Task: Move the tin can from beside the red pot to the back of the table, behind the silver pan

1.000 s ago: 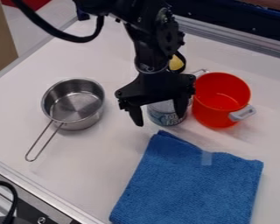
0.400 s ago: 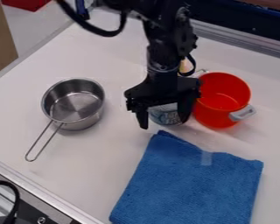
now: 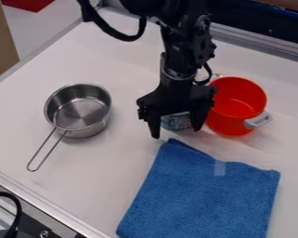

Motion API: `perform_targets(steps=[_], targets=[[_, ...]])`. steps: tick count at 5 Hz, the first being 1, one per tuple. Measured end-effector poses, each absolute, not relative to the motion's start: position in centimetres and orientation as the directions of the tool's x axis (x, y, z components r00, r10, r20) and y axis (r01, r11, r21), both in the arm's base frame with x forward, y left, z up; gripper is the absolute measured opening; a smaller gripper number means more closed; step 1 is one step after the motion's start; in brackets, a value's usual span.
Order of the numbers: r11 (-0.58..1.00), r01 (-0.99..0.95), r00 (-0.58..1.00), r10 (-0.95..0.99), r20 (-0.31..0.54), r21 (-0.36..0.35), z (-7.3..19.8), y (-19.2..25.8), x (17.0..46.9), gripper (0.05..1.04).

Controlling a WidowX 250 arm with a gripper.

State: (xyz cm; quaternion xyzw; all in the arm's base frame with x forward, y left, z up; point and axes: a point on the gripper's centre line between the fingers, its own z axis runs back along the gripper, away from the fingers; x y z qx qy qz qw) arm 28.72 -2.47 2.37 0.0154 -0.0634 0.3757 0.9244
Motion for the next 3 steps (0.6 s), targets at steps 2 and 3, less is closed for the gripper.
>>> perform_targets(steps=[2,3], targets=[[0.628,-0.774,0.61,0.774,0.172,-0.081,2.5,-1.0,29.9,1.0],[0.586,-0.808,0.567,0.803,0.185,-0.067,1.7,0.2,31.0,1.0]])
